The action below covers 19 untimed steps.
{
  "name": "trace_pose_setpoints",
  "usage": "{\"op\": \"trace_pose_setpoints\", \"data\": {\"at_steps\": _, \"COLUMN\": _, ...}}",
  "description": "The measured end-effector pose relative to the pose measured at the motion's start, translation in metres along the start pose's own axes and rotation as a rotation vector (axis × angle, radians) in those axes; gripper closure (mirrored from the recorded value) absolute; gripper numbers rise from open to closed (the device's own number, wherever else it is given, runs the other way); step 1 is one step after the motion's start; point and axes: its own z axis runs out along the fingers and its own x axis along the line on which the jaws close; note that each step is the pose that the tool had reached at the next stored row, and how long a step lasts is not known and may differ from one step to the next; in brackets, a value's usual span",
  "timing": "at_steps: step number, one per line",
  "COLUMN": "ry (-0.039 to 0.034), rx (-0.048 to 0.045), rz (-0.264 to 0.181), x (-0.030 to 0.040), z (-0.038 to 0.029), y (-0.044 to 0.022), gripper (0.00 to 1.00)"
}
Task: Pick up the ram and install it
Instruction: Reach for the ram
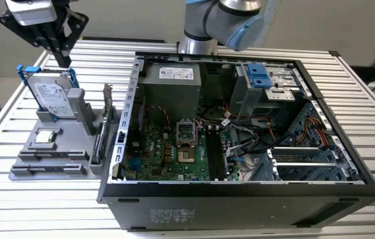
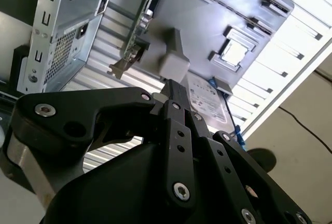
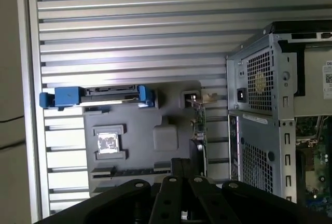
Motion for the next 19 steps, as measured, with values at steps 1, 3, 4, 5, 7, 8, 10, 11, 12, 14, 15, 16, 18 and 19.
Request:
{"op": "trace_pose_setpoints", "data": {"at_steps": 1, "ry": 0.0000, "rx": 0.0000, "rz": 0.000, "x": 0.0015, "z": 0.0000, "y": -0.0001, "gripper": 1.00}}
{"op": "trace_pose_setpoints", "data": {"at_steps": 3, "ry": 0.0001, "rx": 0.0001, "rz": 0.000, "x": 0.0047, "z": -0.0002, "y": -0.0004, "gripper": 1.00}}
{"op": "trace_pose_setpoints", "data": {"at_steps": 4, "ry": 0.0000, "rx": 0.0000, "rz": 0.000, "x": 0.0062, "z": -0.0002, "y": -0.0005, "gripper": 1.00}}
{"op": "trace_pose_setpoints", "data": {"at_steps": 5, "ry": 0.0000, "rx": 0.0000, "rz": 0.000, "x": 0.0077, "z": -0.0002, "y": -0.0006, "gripper": 1.00}}
{"op": "trace_pose_setpoints", "data": {"at_steps": 7, "ry": 0.0001, "rx": 0.0001, "rz": 0.000, "x": 0.0107, "z": -0.0003, "y": -0.0009, "gripper": 1.00}}
{"op": "trace_pose_setpoints", "data": {"at_steps": 8, "ry": 0.0000, "rx": 0.0000, "rz": 0.000, "x": 0.0123, "z": -0.0003, "y": -0.0010, "gripper": 1.00}}
{"op": "trace_pose_setpoints", "data": {"at_steps": 10, "ry": 0.0000, "rx": 0.0000, "rz": 0.000, "x": 0.0153, "z": -0.0004, "y": -0.0012, "gripper": 1.00}}
{"op": "trace_pose_setpoints", "data": {"at_steps": 11, "ry": 0.0000, "rx": 0.0001, "rz": 0.000, "x": 0.0165, "z": -0.0004, "y": -0.0013, "gripper": 1.00}}
{"op": "trace_pose_setpoints", "data": {"at_steps": 12, "ry": 0.0000, "rx": 0.0000, "rz": 0.000, "x": 0.0180, "z": -0.0004, "y": -0.0014, "gripper": 1.00}}
{"op": "trace_pose_setpoints", "data": {"at_steps": 14, "ry": 0.0001, "rx": 0.0000, "rz": 0.000, "x": 0.0208, "z": -0.0005, "y": -0.0016, "gripper": 1.00}}
{"op": "trace_pose_setpoints", "data": {"at_steps": 15, "ry": 0.0000, "rx": 0.0000, "rz": 0.000, "x": 0.0223, "z": -0.0005, "y": -0.0017, "gripper": 1.00}}
{"op": "trace_pose_setpoints", "data": {"at_steps": 16, "ry": 0.0001, "rx": 0.0001, "rz": 0.000, "x": 0.0238, "z": -0.0006, "y": -0.0018, "gripper": 1.00}}
{"op": "trace_pose_setpoints", "data": {"at_steps": 18, "ry": 0.0000, "rx": 0.0001, "rz": 0.000, "x": 0.0265, "z": -0.0006, "y": -0.0020, "gripper": 1.00}}
{"op": "trace_pose_setpoints", "data": {"at_steps": 19, "ry": 0.0000, "rx": 0.0000, "rz": 0.000, "x": 0.0279, "z": -0.0006, "y": -0.0021, "gripper": 1.00}}
